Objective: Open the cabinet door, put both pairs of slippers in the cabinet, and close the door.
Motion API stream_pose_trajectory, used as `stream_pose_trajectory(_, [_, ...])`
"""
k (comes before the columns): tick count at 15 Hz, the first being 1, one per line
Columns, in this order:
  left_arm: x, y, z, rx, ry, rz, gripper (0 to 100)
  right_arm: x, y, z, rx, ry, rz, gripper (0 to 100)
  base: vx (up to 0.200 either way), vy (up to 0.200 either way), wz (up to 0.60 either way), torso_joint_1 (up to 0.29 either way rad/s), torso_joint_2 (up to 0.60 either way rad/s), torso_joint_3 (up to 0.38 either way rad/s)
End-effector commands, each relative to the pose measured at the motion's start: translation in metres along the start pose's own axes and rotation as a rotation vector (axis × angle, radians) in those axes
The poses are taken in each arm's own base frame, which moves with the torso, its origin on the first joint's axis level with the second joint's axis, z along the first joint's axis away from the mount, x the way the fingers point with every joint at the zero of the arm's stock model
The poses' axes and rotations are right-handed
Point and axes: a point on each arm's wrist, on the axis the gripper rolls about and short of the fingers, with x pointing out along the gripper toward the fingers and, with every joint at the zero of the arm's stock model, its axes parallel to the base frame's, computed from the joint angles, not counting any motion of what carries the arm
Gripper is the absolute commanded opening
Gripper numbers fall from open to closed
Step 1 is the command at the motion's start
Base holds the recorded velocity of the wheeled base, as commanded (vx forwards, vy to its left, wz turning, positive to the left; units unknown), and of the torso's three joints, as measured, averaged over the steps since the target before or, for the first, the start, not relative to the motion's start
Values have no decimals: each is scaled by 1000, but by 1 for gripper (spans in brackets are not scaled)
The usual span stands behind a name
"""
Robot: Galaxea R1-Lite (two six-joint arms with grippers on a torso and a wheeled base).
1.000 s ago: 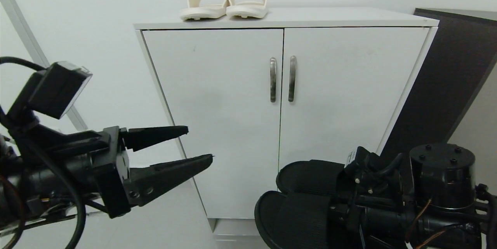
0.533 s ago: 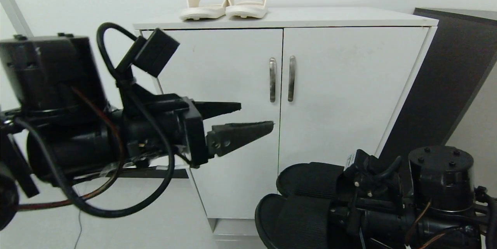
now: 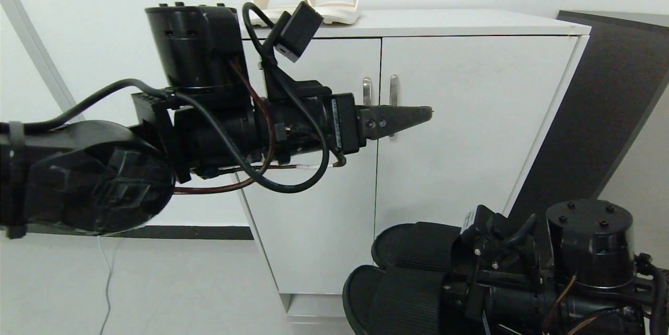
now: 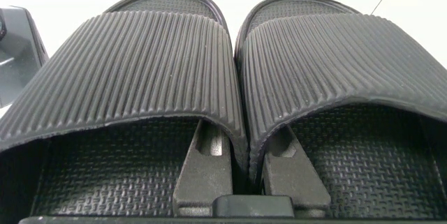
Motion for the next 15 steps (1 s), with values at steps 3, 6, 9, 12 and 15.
stream_pose_trajectory(3, [17,4,-6,-16,16,-9,100,2,0,-2,2,8,2,0,0,0,0,0,0,0])
stream_pose_trajectory(6, [25,10,-9,-20,12,42,100,3,0,-2,3,12,3,0,0,0,0,0,0,0])
stream_pose_trajectory(9, [44,11,-7,-14,-26,112,100,4,-1,-3,4,17,3,0,0,0,0,0,0,0])
stream_pose_trajectory(12, [51,16,-7,-13,-41,161,100,5,-1,-4,6,23,2,0,0,0,0,0,0,0])
stream_pose_trajectory(15, [54,21,-10,-19,-36,181,100,5,0,-4,6,23,5,0,0,0,0,0,0,0])
